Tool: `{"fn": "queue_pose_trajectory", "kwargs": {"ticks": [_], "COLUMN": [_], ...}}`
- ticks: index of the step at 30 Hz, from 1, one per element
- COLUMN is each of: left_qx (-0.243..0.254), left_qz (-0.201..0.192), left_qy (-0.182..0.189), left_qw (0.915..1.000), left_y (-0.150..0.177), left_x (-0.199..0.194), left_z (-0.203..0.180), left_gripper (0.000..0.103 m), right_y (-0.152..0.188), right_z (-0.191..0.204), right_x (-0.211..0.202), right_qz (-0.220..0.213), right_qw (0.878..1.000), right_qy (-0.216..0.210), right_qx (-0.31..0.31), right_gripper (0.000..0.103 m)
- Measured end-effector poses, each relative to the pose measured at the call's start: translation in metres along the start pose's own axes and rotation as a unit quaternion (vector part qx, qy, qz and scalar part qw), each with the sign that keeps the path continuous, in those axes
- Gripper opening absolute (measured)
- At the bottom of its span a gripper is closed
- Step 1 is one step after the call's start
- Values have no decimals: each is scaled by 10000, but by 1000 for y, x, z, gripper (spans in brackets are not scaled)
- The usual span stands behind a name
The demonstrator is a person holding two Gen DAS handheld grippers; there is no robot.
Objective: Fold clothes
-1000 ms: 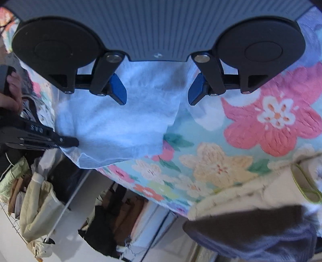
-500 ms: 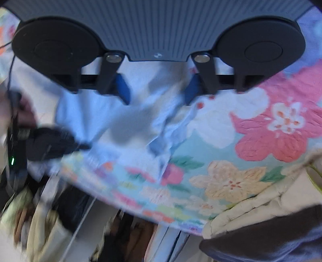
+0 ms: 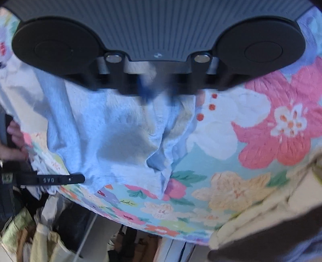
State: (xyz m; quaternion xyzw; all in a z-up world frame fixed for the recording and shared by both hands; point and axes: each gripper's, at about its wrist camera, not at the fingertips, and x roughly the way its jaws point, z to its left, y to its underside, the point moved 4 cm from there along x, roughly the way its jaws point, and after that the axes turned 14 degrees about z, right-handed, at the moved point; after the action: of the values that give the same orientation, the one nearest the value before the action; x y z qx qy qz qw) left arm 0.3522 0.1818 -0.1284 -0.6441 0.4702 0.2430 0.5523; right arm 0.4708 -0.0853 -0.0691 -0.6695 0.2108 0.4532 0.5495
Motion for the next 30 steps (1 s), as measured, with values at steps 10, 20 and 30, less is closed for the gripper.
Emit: {"fn": "queue_pose_trajectory", "kwargs": {"ticks": [10,20,30], "left_qx": [-574,-660,-768], "left_qz": [-1127,-188,12], "left_qy": [-1004,-836,64], "left_qw": [9869,9941,9970], "left_y": [-14,-7,-12], "left_x": [-43,-7,-13], "left_z": [0,21,33], "left_gripper": [6,8,24], "right_y": [11,8,-58], "right_z": [9,18,22], "right_x": [-8,28,9], "right_qz": [-466,704,1390], "right_qw": [9983,9911,9751], "right_qy": [150,847,-1562], "right_qx": [-320,-752,734], "right_gripper": [4,24,58]}}
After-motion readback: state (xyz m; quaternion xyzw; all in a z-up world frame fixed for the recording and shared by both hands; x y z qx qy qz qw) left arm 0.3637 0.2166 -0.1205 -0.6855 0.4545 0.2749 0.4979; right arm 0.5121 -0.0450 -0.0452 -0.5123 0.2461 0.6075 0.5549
